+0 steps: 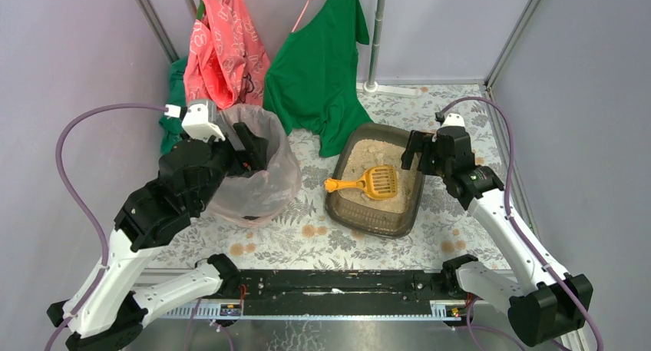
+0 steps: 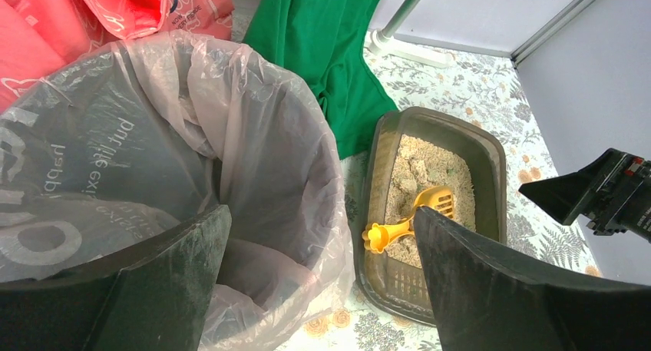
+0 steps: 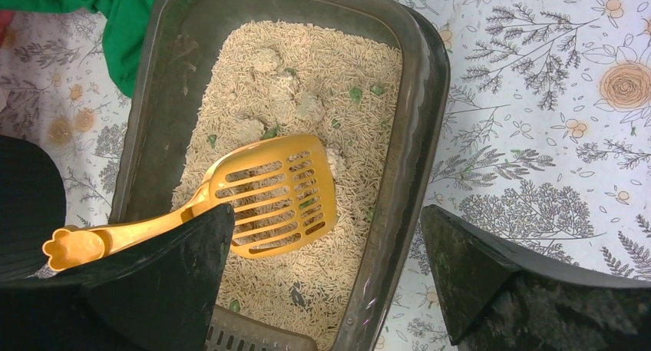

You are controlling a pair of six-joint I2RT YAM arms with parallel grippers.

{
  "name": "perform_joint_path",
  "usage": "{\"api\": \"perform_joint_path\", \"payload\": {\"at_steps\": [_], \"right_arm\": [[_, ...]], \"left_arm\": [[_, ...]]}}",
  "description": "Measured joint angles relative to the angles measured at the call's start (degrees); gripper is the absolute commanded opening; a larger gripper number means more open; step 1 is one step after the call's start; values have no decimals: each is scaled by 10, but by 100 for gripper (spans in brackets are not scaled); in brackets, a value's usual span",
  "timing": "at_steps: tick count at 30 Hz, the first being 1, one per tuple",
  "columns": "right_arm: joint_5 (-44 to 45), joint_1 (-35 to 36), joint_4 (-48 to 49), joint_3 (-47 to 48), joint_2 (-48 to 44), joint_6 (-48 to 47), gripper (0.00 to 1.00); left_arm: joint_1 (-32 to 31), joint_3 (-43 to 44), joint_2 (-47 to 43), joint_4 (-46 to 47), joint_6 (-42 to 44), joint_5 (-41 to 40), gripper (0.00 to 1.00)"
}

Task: Clean the litter box

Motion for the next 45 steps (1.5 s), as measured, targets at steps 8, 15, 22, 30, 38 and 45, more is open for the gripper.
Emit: {"api": "perform_joint_path", "payload": {"at_steps": [8, 15, 22, 30, 38, 45], "right_arm": [[-1, 0, 0, -2, 0, 0, 100], [-1, 0, 0, -5, 0, 0, 100], [-5, 0, 0, -9, 0, 1, 100], [-4, 0, -1, -17, -5, 0, 100], [-4, 0, -1, -21, -13, 0, 100], [-5, 0, 0, -24, -12, 0, 99]], "left_arm": [[0, -2, -12, 0, -1, -1, 97], [0, -7, -4, -1, -4, -1, 97], [0, 64, 90, -66, -4, -38, 96], [35, 193, 279, -109, 13, -46, 99], [142, 203, 331, -145, 42, 38, 98], [142, 175, 332, -149, 48, 87, 91]]}}
